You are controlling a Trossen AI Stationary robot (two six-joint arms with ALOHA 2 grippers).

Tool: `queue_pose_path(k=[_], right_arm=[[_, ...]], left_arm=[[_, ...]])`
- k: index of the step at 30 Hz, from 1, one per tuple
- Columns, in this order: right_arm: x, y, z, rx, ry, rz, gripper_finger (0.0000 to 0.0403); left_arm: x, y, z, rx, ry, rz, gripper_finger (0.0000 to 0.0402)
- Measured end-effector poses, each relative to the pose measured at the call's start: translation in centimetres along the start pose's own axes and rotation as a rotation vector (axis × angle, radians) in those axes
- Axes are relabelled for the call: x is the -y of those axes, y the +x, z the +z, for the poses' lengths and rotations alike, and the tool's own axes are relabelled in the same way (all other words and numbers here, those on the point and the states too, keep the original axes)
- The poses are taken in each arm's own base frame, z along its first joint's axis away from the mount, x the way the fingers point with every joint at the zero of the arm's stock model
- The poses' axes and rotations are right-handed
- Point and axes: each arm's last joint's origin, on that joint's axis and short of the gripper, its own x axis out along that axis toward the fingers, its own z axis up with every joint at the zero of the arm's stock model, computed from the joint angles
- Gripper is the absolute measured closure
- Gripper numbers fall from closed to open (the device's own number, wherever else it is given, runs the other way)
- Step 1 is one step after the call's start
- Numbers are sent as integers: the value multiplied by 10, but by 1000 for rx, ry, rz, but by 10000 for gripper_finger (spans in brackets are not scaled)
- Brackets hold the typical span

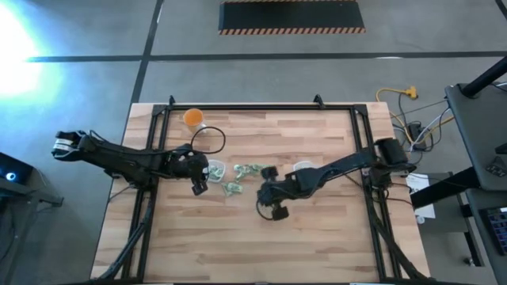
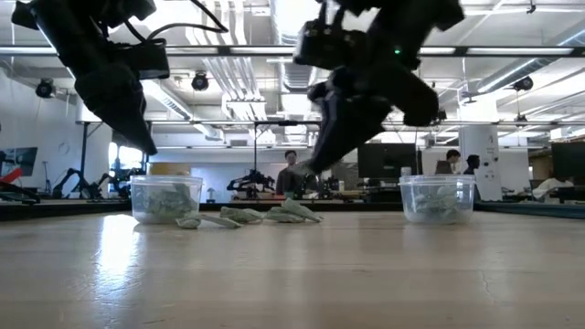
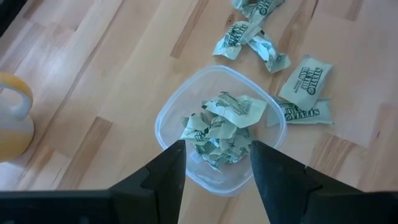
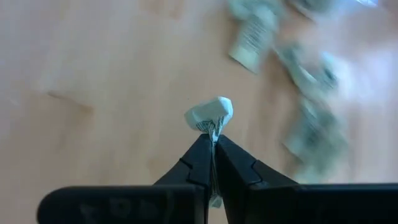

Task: Pick and place Stevia / Truvia into bins
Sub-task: Put the stevia packet into the right transparent container

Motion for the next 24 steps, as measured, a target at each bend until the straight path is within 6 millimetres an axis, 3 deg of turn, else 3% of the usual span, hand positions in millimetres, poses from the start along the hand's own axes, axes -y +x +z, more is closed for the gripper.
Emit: queue_pose_path(k=[14,20,24], right_arm=[[15,-86,-82,43,292,-192,390],[16,-100,-120,78,385,-258,390],[14,-100,-134,113,410,-258,390]], left_arm=[[1,1,1,9,-1,-4,237],[2,1,4,39,11,-17,237],[4,1,7,66,22,-28,237]])
